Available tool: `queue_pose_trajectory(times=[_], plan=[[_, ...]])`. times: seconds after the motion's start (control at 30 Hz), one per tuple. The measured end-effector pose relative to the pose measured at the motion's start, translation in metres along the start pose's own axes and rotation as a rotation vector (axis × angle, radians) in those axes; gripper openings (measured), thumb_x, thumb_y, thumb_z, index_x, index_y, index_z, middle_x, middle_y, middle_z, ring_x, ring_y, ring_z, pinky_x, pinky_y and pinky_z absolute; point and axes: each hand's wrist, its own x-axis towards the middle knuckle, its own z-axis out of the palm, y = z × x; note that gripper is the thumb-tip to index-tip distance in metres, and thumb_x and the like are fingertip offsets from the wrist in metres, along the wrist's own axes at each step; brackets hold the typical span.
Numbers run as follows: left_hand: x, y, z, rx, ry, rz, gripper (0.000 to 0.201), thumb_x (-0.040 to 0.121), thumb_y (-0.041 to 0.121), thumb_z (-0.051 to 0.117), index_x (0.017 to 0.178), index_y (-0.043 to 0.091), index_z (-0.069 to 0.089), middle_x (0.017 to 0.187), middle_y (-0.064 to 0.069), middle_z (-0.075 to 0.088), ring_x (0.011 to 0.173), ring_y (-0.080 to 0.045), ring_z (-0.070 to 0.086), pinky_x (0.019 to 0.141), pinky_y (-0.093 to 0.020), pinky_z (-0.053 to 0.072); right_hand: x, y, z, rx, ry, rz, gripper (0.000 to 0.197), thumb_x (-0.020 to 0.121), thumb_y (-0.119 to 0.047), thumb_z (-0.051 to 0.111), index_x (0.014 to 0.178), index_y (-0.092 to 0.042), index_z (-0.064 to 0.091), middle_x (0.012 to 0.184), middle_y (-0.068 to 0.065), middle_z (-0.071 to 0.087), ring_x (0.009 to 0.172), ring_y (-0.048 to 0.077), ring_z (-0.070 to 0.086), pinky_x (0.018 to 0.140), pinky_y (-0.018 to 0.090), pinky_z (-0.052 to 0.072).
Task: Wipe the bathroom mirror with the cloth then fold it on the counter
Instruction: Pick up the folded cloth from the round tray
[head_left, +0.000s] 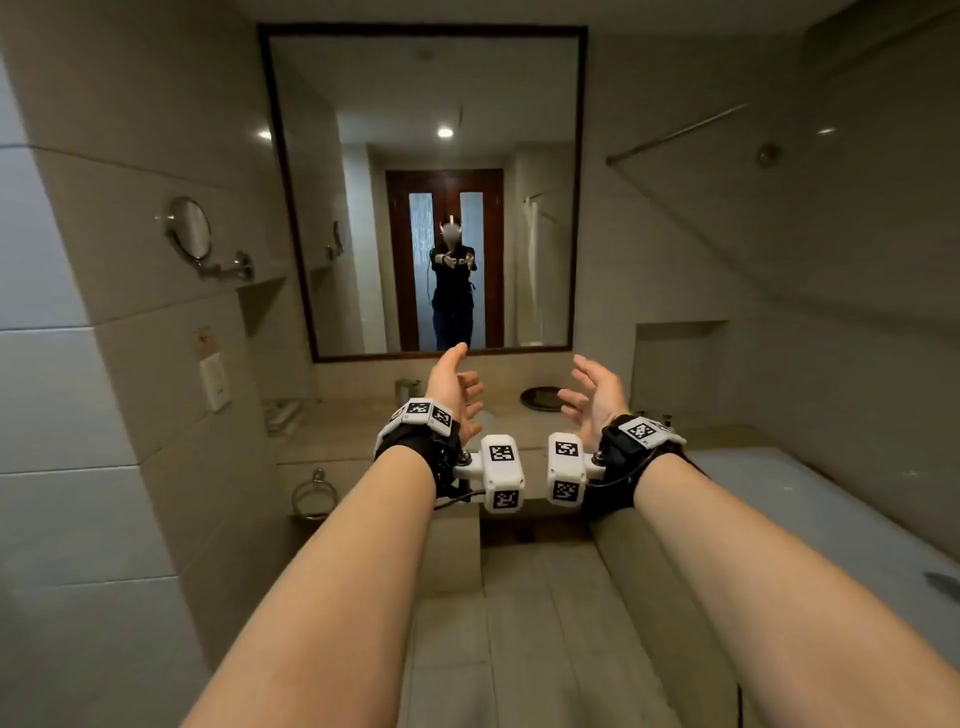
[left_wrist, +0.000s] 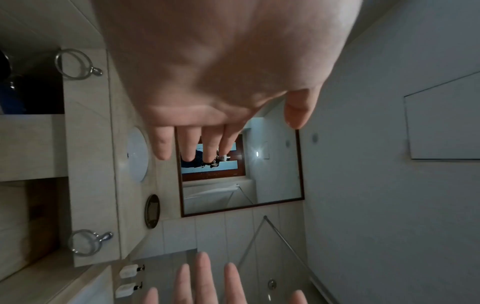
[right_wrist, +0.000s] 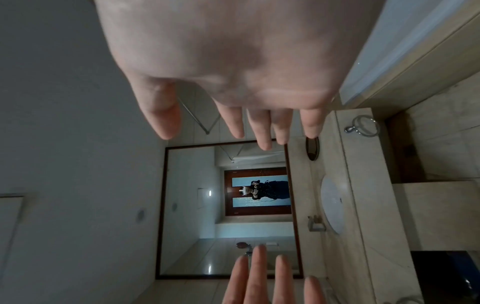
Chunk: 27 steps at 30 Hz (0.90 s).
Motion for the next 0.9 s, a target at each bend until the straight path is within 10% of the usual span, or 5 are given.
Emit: queue_pose_trajectory(times=[0.4, 0.6, 0.73, 0.9], plan=[[0.099, -0.074, 0.001, 0.046, 0.03, -0.126, 0.07, 0.084, 0.062, 0.05, 0.134, 0.014, 0.049, 0.128, -0.005, 0.051, 0.138, -0.027, 0.033, 0.111, -0.046, 0.022, 0.096, 0.076, -0.029, -0.042, 0.082, 0.166, 0.018, 0.078, -0.043, 0.063, 0.09, -0.029, 0.062, 0.111, 0.008, 0.056, 0.074, 0.017, 0.044, 0.109, 0.05, 0.029], [0.197, -0.076, -0.018, 0.053, 0.033, -0.126, 0.071, 0.084, 0.061, 0.052, 0.137, 0.015, 0.047, 0.136, -0.005, 0.049, 0.138, -0.027, 0.034, 0.112, -0.048, 0.02, 0.185, 0.088, -0.018, -0.042, 0.101, 0.171, 0.045, 0.079, -0.042, 0.063, 0.121, -0.027, 0.058, 0.1, 0.004, 0.054, 0.078, 0.018, 0.044, 0.072, 0.033, 0.033], [0.263, -0.073, -0.03, 0.067, 0.025, -0.167, 0.074, 0.081, 0.063, 0.053, 0.138, 0.015, 0.046, 0.14, -0.006, 0.048, 0.139, -0.027, 0.034, 0.113, -0.048, 0.021, 0.243, 0.1, -0.012, -0.085, 0.134, 0.198, 0.052, 0.082, -0.042, 0.061, 0.131, -0.024, 0.052, 0.121, 0.01, 0.053, 0.111, 0.027, 0.045, 0.107, 0.048, 0.03], [0.351, -0.053, -0.026, 0.076, -0.009, -0.168, 0.069, 0.083, 0.062, 0.052, 0.135, 0.017, 0.047, 0.145, -0.005, 0.045, 0.139, -0.026, 0.034, 0.112, -0.048, 0.021, 0.323, 0.103, -0.01, -0.087, 0.168, 0.185, 0.057, 0.084, -0.042, 0.06, 0.135, -0.024, 0.046, 0.134, 0.013, 0.05, 0.129, 0.035, 0.04, 0.112, 0.052, 0.027]])
